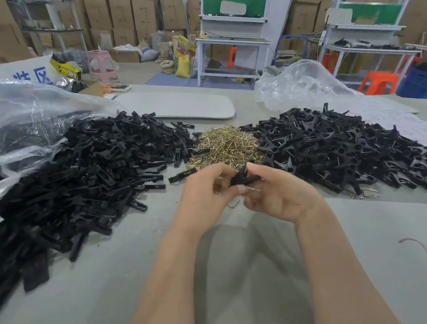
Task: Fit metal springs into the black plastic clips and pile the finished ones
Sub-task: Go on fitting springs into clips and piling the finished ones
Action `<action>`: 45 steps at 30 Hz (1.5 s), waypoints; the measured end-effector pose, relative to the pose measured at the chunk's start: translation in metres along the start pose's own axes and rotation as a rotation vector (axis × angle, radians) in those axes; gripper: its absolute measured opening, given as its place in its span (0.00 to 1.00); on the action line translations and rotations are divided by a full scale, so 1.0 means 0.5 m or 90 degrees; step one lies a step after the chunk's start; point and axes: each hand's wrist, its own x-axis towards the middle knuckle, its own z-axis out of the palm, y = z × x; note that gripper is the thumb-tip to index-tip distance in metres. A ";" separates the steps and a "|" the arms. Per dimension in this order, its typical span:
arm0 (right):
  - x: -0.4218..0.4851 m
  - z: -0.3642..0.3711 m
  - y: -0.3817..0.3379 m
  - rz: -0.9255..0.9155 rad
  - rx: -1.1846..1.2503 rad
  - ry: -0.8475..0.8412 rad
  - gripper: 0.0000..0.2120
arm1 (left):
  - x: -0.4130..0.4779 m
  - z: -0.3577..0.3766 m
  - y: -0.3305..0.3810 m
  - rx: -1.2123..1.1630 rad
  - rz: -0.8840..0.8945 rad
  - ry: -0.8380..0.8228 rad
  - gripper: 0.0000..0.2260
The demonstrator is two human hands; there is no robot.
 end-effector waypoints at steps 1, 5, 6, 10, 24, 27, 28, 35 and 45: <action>0.000 -0.001 0.006 0.028 0.025 -0.037 0.17 | -0.001 -0.001 0.002 -0.014 0.008 -0.004 0.12; 0.009 -0.001 0.027 0.068 0.011 -0.117 0.23 | -0.002 -0.006 0.005 0.001 0.048 -0.028 0.12; 0.012 -0.002 0.029 0.063 0.004 -0.113 0.22 | -0.002 -0.005 0.005 0.013 0.056 -0.030 0.11; 0.014 -0.003 0.033 -0.005 -0.025 -0.119 0.19 | -0.001 -0.004 0.008 0.014 0.077 -0.030 0.10; 0.017 0.003 0.013 -0.063 -0.353 0.127 0.19 | 0.001 0.009 -0.013 0.114 -0.056 -0.061 0.07; 0.036 0.007 -0.005 -0.148 -0.492 0.235 0.07 | 0.005 0.017 -0.019 0.151 -0.044 -0.051 0.16; 0.044 0.008 -0.024 -0.222 -0.441 0.321 0.12 | 0.006 0.015 -0.020 0.144 -0.057 -0.013 0.20; 0.085 0.078 -0.063 -0.317 -0.423 0.448 0.41 | 0.025 -0.032 -0.029 -0.322 -0.296 0.529 0.10; 0.213 0.204 0.102 -0.227 -1.004 0.364 0.10 | 0.025 -0.058 -0.048 -0.507 -0.367 0.748 0.13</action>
